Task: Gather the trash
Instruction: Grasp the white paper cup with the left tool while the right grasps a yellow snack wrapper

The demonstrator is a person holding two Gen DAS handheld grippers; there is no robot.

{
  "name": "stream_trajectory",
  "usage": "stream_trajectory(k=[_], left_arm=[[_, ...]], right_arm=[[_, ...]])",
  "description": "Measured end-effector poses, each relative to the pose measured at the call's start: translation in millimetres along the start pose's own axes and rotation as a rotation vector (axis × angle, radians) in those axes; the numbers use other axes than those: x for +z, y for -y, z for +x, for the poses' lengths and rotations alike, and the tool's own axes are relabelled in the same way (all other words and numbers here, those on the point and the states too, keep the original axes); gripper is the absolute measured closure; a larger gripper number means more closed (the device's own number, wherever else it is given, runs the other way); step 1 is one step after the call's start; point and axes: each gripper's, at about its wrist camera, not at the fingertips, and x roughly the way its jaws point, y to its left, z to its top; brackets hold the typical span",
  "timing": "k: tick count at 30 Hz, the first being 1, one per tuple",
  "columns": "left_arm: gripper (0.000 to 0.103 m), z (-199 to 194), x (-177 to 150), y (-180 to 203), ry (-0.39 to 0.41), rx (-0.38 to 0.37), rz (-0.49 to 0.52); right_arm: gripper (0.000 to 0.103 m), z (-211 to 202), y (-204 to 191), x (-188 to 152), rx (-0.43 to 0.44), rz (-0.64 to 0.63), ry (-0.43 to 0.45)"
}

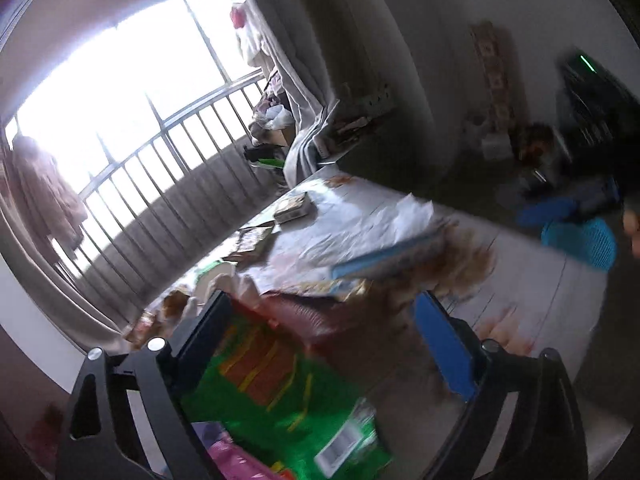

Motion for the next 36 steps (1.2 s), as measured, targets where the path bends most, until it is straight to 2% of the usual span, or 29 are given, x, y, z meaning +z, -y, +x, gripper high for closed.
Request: stream_trajectory(k=[4,7,9,11,13,17,19,21,22,24,26,30,34,36], left_arm=[[0.018,6.7,-8.0,14.6,0.0,0.035,0.078],[0.025,10.9,-15.3,17.5,-0.008,0.042,0.101],[0.027,11.8,-15.8,10.5,-0.016,0.045,0.098],[0.027,10.5,-12.2,-8.0,-0.025,0.026,0.049],[0.027,10.2,-3.9,-36.2,-0.035,-0.016,-0.04],[0.027,20.9,16.4,-131.4,-0.063,-0.156,-0.334],[0.027,36.4,22.6,-177.8,-0.095,-0.216,-0.483],[0.028,61.3,23.6,-222.1,-0.131,-0.31,-0.642],[0.03,82.0,20.8,-242.3,-0.175,-0.334,-0.712],[0.038,113.5,15.5,-260.1,-0.254,-0.347,-0.765],[0.043,152.7,1.5,-272.0,-0.348,-0.423,-0.853],[0.057,198.9,-26.8,-273.5,-0.508,-0.505,-0.98],[0.063,214.8,-36.1,-269.0,-0.549,-0.512,-0.981],[0.069,219.5,-37.8,-265.8,-0.568,-0.503,-0.966]], right_arm=[[0.048,43.0,-12.7,7.2,0.159,0.105,-0.116],[0.048,69.8,-15.1,8.3,0.231,0.198,-0.193],[0.048,82.3,-15.8,8.2,0.237,0.235,-0.225],[0.048,90.3,-16.3,7.4,0.217,0.253,-0.239],[0.048,92.0,-11.1,7.0,0.221,0.281,-0.254],[0.048,94.9,-6.4,9.6,0.211,0.317,-0.267],[0.048,93.5,-5.8,11.8,0.21,0.329,-0.267],[0.048,89.6,-3.8,11.7,0.221,0.347,-0.267],[0.048,90.4,-3.6,11.8,0.226,0.355,-0.266],[0.049,92.5,-3.8,11.7,0.239,0.376,-0.265],[0.052,98.5,-2.0,11.6,0.254,0.404,-0.268],[0.057,106.3,2.9,9.4,0.279,0.468,-0.276],[0.06,108.0,7.6,8.3,0.292,0.507,-0.283],[0.063,109.6,9.8,8.1,0.301,0.529,-0.289]])
